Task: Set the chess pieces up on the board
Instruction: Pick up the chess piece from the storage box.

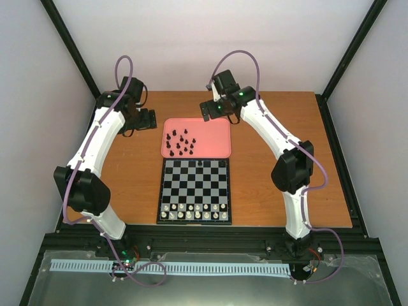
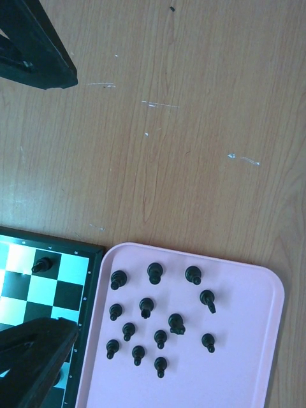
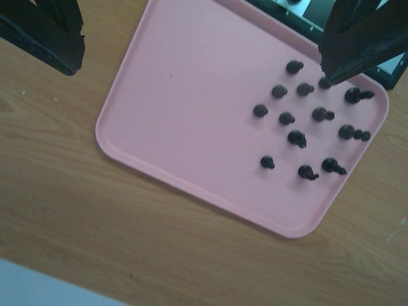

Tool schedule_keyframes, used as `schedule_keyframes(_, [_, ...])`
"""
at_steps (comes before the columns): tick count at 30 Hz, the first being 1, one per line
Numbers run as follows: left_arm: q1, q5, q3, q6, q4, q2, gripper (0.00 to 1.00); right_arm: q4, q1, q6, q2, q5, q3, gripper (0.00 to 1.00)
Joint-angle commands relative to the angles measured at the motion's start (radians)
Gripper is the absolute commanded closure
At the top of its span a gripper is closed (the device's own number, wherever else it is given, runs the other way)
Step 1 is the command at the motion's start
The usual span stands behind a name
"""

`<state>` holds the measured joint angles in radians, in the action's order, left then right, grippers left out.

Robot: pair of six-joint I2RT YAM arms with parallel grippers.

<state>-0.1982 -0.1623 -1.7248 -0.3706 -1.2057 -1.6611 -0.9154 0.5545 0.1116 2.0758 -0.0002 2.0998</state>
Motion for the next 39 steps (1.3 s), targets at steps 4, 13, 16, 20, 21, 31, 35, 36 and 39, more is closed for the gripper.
schedule_keyframes(4, [-0.007, 0.005, -0.010, 0.012, 0.000, -0.006, 0.00, -0.061, 0.002, -0.002, 0.126, 0.047, 0.168, 0.04])
schedule_keyframes(13, [-0.007, 0.034, -0.070, 0.014, 0.014, -0.089, 0.00, -0.035, 0.002, 0.006, 0.211, 0.065, 0.216, 0.11])
schedule_keyframes(16, [-0.007, 0.053, -0.074, 0.011, 0.017, -0.110, 0.00, -0.027, 0.002, 0.016, 0.246, 0.058, 0.232, 0.16])
schedule_keyframes(20, [-0.007, 0.071, -0.067, -0.003, 0.006, -0.129, 0.00, -0.035, 0.002, 0.043, 0.296, 0.013, 0.264, 0.28])
schedule_keyframes(21, [-0.007, 0.075, -0.063, -0.007, 0.004, -0.129, 0.00, -0.043, 0.002, 0.055, 0.302, 0.007, 0.265, 0.31])
schedule_keyframes(31, [-0.007, 0.110, 0.033, -0.012, 0.047, -0.080, 0.00, -0.068, 0.013, 0.123, 0.371, -0.050, 0.269, 0.43])
schedule_keyframes(35, [-0.007, 0.122, 0.067, -0.035, 0.049, -0.074, 0.00, -0.050, 0.029, 0.134, 0.416, -0.073, 0.298, 0.46])
schedule_keyframes(36, [-0.007, 0.125, 0.076, -0.032, 0.053, -0.071, 0.00, -0.039, 0.032, 0.139, 0.422, -0.077, 0.297, 0.47])
schedule_keyframes(39, [-0.007, 0.097, 0.106, -0.015, 0.066, -0.057, 0.00, -0.014, 0.046, 0.137, 0.442, -0.089, 0.298, 0.48])
